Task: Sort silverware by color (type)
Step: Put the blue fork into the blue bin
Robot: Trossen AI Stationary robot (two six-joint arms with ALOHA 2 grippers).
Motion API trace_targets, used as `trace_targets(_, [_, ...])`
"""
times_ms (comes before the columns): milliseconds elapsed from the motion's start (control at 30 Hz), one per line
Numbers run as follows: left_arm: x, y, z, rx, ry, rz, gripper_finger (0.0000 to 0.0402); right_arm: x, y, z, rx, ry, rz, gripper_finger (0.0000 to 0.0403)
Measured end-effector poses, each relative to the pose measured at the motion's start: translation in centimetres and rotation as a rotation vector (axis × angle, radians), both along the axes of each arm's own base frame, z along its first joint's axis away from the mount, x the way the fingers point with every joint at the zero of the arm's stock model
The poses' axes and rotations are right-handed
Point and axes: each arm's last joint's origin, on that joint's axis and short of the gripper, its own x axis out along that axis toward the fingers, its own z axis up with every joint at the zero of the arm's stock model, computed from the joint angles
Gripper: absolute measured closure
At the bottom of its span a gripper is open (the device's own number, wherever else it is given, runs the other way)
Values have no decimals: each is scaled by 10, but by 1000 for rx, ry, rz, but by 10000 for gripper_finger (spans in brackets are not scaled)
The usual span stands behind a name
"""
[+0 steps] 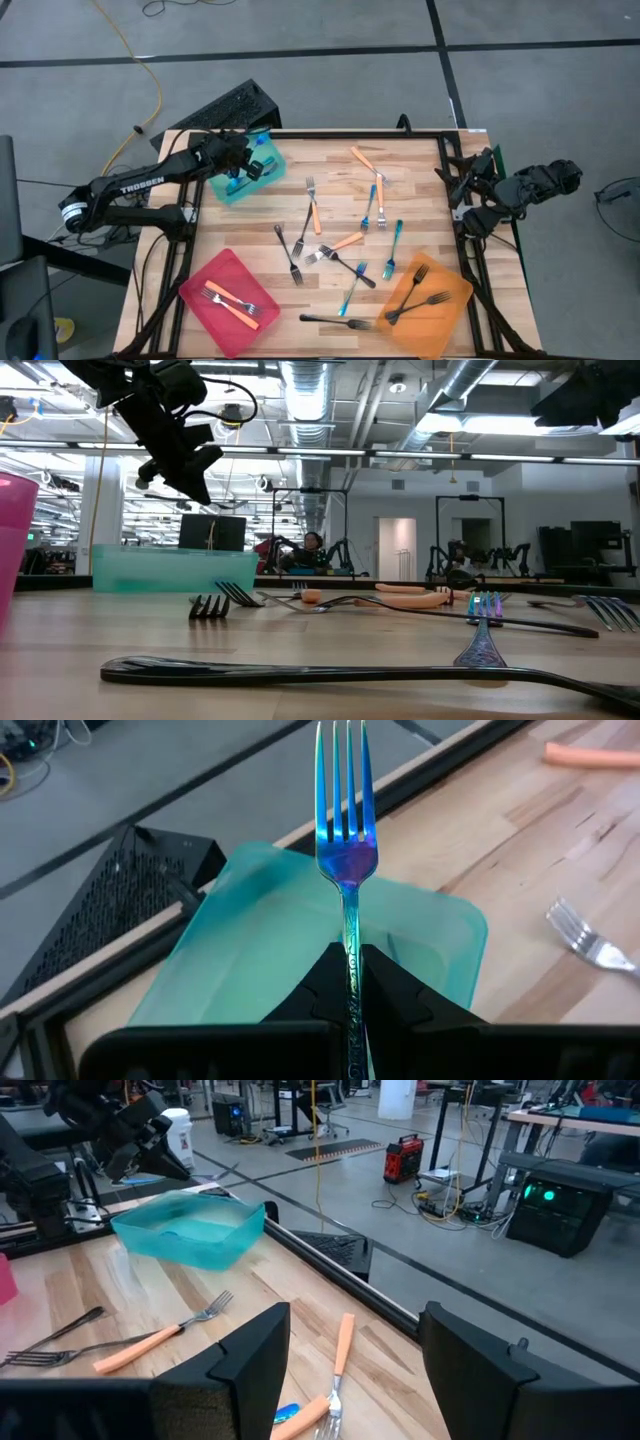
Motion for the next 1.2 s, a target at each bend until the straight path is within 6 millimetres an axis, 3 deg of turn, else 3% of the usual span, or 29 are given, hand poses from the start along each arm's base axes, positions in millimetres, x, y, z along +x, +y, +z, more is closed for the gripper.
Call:
trace_targets(567, [-1,4,0,34,29,-22,401,-1,-1,0,-8,-6,-29,161])
trace_targets(833, [-11,14,-16,14,-2,10,401,-1,-1,0,-13,-12,-45,161])
trace_targets(1200, [-17,21,-19,21,9,-16,401,-2,-2,1,-23,-18,-71,161])
